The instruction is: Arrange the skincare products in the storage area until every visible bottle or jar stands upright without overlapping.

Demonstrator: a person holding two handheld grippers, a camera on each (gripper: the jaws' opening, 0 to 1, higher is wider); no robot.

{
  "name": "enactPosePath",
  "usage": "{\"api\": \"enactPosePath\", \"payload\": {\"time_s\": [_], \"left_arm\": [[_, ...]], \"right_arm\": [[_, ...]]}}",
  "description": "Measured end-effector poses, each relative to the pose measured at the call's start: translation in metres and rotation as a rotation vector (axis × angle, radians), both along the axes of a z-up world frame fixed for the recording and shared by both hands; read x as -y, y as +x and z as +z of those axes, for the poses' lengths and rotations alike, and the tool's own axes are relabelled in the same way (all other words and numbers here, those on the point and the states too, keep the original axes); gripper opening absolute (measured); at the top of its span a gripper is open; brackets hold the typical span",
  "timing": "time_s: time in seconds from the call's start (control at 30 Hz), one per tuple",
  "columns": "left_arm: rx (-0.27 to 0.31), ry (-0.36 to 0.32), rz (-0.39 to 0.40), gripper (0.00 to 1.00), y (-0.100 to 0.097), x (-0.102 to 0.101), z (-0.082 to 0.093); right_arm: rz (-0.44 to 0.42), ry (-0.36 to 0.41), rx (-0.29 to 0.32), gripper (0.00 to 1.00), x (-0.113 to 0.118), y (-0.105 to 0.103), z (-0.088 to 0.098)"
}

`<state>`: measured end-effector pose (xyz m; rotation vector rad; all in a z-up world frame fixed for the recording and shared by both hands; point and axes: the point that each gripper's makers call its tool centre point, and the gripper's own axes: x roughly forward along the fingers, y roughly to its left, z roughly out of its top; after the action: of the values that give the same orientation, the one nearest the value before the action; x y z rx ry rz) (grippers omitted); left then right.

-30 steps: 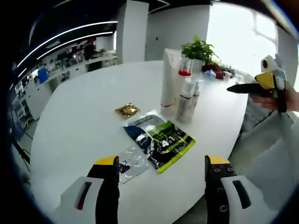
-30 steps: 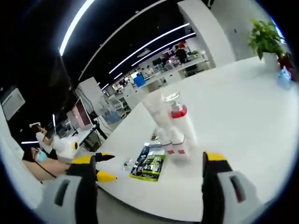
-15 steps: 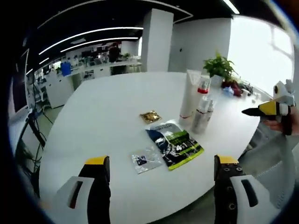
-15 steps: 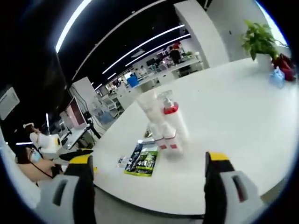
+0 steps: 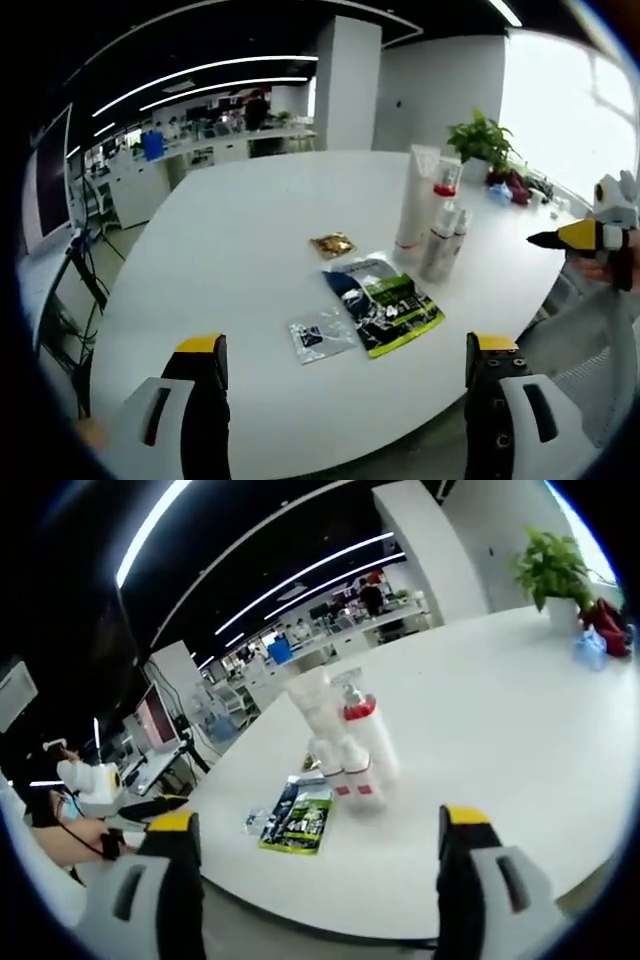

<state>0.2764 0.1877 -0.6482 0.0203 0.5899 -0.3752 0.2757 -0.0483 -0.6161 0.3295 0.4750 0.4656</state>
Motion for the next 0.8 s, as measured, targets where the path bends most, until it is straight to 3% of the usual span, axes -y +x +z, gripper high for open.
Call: {"api": "enactPosePath", "payload": {"time_s": [0.2, 0.33, 0.43, 0.8], "left_arm": [[-0.036, 0.008, -0.014, 0.97, 0.002, 0.005, -0.008], [-0.052, 0.028, -0.027, 0.97, 0.011, 0.007, -0.012], [-0.058, 0.029, -0.033, 0.97, 0.023, 0.012, -0.013], [-0.049, 0.066, -0.077, 0.94, 0.072, 0.036, -0.011]], "right_arm": [[-0.001, 0.014, -0.010, 1.00, 0.000, 0.000, -0.001], [0.033, -0.064, 0.001, 1.00, -0.006, -0.003, -0.005], [0.070, -0.104, 0.001, 1.00, -0.011, -0.004, -0.008], [0.078, -0.081, -0.017, 1.00, -0.011, -0.001, -0.008]]}}
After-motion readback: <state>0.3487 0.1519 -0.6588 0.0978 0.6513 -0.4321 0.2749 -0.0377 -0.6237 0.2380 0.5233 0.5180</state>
